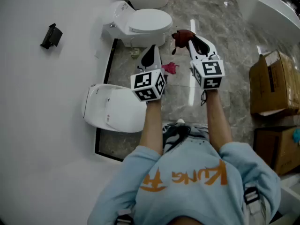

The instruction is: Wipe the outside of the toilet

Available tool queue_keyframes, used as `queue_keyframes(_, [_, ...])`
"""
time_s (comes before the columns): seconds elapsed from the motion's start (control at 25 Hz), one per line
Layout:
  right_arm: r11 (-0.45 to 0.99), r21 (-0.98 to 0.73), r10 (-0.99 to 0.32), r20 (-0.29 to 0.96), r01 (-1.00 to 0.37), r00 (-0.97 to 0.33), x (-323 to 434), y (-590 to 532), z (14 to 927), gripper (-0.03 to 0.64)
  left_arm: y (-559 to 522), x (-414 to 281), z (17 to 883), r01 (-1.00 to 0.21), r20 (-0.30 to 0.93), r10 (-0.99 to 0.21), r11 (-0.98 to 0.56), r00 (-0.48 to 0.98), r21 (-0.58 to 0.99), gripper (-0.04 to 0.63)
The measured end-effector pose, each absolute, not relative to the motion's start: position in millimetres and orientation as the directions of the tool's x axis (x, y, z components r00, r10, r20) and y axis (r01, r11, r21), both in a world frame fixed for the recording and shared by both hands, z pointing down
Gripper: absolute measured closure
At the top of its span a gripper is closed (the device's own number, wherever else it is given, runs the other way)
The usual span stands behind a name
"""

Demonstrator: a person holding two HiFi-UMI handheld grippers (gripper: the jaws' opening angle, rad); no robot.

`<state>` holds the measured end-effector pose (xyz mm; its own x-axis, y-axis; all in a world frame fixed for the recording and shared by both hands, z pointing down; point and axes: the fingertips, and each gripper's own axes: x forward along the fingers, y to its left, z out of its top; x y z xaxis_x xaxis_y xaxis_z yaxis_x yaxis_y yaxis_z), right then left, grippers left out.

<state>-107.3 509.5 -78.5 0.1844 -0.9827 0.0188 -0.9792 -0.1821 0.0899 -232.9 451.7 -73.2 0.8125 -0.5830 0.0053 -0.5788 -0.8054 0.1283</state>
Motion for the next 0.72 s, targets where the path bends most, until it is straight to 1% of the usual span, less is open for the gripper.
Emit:
queue_keyframes(0.16, [-0.199,0.052,-0.98,-0.011,-0.979,0.198,-92.6,513.0,-85.7,0.568,452.7,-223.9,-74.6,-0.591,0.002,-0.596,-0.796,0.803,0.131,0.601])
queue_keyframes(0.32, [-0.201,-0.004,-0.979,-0.022,-0.98,0.201,-79.3,514.0,-89.0,0.568,441.7,-219.4,-79.0,-0.631,0.007,-0.634,-0.768,0.773,0.107,0.601])
queue_keyframes(0.48, [-0.212,-0.068,-0.976,-0.034,-0.975,0.215,-59.2,513.7,-92.6,0.568,423.4,-204.9,-85.7,-0.623,0.03,-0.623,-0.777,0.782,0.092,0.601])
queue_keyframes(0.52, [-0.195,-0.082,-0.98,-0.028,-0.977,0.198,-56.4,512.7,-93.9,0.568,421.2,-200.1,-88.1,-0.619,0.032,-0.619,-0.781,0.785,0.089,0.601])
queue_keyframes(0.6, [-0.123,-0.104,-0.992,-0.015,-0.987,0.125,-59.5,508.8,-94.2,0.566,420.6,-190.8,-90.2,-0.607,0.036,-0.606,-0.791,0.795,0.082,0.6])
queue_keyframes(0.64, [-0.089,-0.102,-0.996,-0.014,-0.991,0.091,-62.1,505.4,-95.4,0.566,420.1,-185.1,-90.9,-0.599,0.039,-0.598,-0.797,0.801,0.076,0.601])
queue_keyframes(0.72, [-0.061,-0.075,-0.998,-0.02,-0.995,0.063,-64.2,499.5,-98.9,0.566,418.3,-173.9,-92.3,-0.584,0.037,-0.583,-0.809,0.812,0.067,0.6])
